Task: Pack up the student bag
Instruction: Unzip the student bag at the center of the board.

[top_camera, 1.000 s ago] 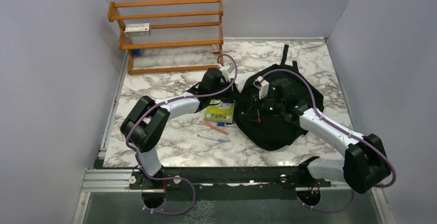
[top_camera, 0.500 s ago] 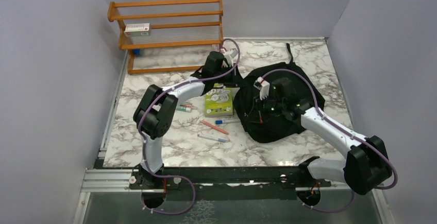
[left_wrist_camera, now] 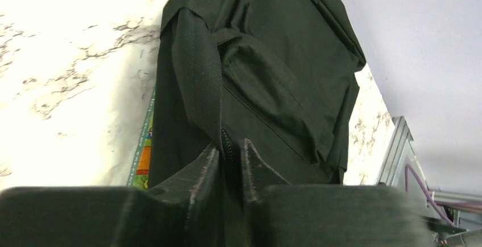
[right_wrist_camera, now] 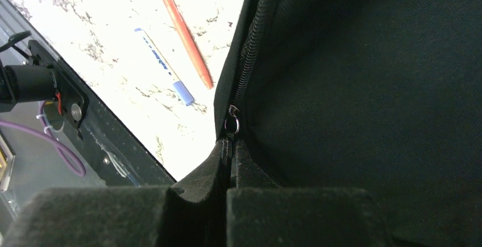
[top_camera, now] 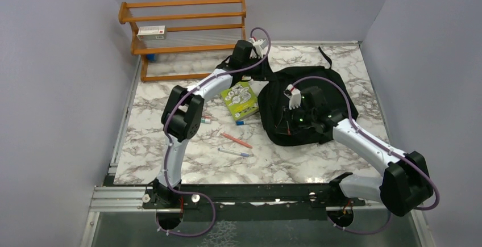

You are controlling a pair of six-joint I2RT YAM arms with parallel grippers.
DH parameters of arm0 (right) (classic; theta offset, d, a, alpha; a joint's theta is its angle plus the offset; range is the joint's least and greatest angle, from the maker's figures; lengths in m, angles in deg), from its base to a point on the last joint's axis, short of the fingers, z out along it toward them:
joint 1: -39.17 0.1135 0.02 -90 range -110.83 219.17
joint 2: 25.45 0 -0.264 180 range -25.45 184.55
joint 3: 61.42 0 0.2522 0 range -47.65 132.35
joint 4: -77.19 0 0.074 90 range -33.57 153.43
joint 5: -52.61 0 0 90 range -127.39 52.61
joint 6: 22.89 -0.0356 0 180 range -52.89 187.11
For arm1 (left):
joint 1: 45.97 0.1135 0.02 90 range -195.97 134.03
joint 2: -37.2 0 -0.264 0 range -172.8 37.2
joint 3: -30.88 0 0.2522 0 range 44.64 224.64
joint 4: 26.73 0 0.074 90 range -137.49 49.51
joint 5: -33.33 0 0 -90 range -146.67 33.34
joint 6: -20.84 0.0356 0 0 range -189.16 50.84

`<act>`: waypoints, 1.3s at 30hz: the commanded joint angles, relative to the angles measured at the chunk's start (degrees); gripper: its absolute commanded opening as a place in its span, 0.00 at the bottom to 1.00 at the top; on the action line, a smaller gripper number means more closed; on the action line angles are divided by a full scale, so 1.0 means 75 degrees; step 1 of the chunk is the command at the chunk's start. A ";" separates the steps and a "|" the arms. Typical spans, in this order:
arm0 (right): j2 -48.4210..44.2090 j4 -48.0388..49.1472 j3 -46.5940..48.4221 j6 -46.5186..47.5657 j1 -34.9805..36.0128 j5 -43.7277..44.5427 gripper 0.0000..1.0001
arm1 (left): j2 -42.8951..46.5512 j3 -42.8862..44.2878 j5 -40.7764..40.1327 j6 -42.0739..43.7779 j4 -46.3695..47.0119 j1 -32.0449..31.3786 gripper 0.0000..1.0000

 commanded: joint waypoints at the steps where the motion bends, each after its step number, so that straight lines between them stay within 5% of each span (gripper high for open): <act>1: -0.0350 0.0034 -0.0078 -0.0503 0.0042 0.0152 0.01 | 0.0121 0.0134 -0.0360 0.0278 0.0270 0.0214 0.31; 5: -0.0718 0.0687 -0.0248 -0.0958 0.0041 0.0393 0.01 | 0.0797 -0.0787 -0.0617 0.0204 0.0347 0.0253 0.52; 10: -0.0728 0.1222 -0.0376 -0.1232 0.0041 0.0479 0.01 | 0.2040 -0.2193 -0.0975 -0.0171 0.0698 0.0354 0.62; 20: -0.0392 0.1571 -0.0445 -0.1353 0.0041 0.0314 0.01 | 0.4015 -0.4675 -0.2214 -0.1530 0.0482 0.0038 0.64; 27: -0.0282 0.1785 -0.0493 -0.1394 0.0041 0.0080 0.01 | 0.4320 -0.5009 -0.3217 -0.2357 0.0105 -0.0831 0.63; 39: -0.0437 0.1718 -0.0655 -0.1430 0.0041 0.0090 0.01 | 0.4002 -0.5152 -0.3019 -0.2674 0.0626 -0.1272 0.57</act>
